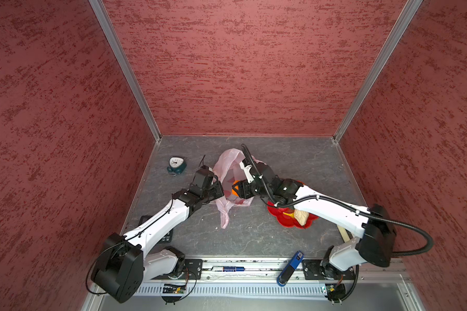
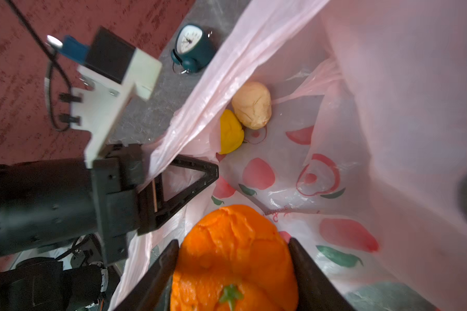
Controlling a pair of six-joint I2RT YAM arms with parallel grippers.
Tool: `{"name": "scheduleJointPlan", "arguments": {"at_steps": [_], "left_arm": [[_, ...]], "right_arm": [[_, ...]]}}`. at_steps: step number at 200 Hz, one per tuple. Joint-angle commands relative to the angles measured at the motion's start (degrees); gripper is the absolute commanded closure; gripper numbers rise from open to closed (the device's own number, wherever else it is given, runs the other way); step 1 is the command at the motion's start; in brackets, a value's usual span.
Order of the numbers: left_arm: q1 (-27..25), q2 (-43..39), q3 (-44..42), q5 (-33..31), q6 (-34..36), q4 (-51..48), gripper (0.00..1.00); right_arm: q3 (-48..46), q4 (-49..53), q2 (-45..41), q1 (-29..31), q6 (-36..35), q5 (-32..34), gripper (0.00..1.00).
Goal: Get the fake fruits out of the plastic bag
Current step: 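Lift the orange fruit with the right gripper into the red bowl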
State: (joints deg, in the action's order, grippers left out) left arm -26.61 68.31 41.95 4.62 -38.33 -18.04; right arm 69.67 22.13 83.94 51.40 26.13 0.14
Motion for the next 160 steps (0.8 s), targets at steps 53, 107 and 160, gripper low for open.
{"name": "scheduleJointPlan", "arguments": {"at_steps": [53, 107, 160], "left_arm": [[1.47, -2.21, -0.48, -1.63, 0.43, -0.74, 0.90], [2.18, -3.26, -1.26, -1.55, 0.58, -1.56, 0.90], [2.35, -4.27, -1.17, -1.63, 1.15, -2.91, 0.90]], "right_arm": [[-2.63, 12.68, -13.11, -6.62, -0.72, 13.91, 0.75], [-11.42, 7.56, -13.39, -16.66, -0.05, 13.52, 0.75], [-15.17, 0.83, -8.18, -19.68, -0.18, 12.34, 0.75]]}}
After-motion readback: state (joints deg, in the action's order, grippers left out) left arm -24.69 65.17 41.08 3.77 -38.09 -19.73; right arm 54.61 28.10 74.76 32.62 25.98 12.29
